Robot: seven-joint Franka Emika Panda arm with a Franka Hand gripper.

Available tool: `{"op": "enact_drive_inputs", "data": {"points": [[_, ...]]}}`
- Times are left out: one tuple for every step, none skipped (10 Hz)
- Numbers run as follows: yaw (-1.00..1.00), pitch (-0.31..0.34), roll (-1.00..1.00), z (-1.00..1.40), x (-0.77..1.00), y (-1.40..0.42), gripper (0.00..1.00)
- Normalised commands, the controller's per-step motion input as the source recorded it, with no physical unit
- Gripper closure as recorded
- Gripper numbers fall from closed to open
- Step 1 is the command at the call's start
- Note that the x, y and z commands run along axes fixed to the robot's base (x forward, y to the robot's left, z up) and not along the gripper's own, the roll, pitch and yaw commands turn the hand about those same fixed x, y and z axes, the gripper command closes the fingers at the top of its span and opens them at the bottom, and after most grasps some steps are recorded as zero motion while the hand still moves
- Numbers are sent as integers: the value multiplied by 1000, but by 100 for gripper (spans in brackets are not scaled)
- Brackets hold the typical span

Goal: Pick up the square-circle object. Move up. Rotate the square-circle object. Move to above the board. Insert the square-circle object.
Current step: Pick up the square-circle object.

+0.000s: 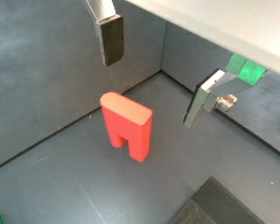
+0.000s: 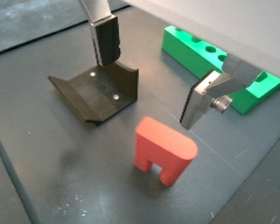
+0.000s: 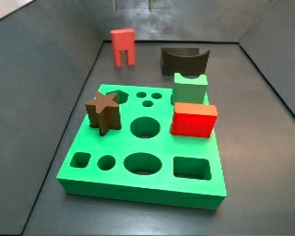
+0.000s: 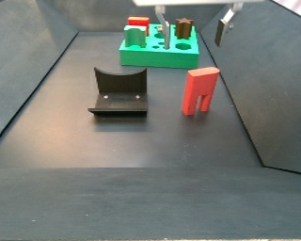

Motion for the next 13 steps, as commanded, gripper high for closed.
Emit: {"op": "enact_drive_inputs", "data": {"points": [[134, -74, 59, -260, -117, -103, 0], [163, -64, 49, -257, -80, -89, 0], [174, -64, 37, -266, -94, -60, 0], [206, -53, 47, -229, -80, -46, 0], [203, -50, 27, -223, -54, -40, 0], [206, -49, 7, -197, -40, -29, 0], [214, -34, 0, -140, 0, -51, 0], [237, -33, 0, -191, 0, -77, 0], [220, -30, 0, -163, 0, -57, 0], [200, -27, 0, -137, 0, -37, 0], [191, -27, 0, -163, 0, -37, 0], [160, -31, 0, -183, 0, -23, 0], [151, -24, 0, -180, 0, 0, 0]]}}
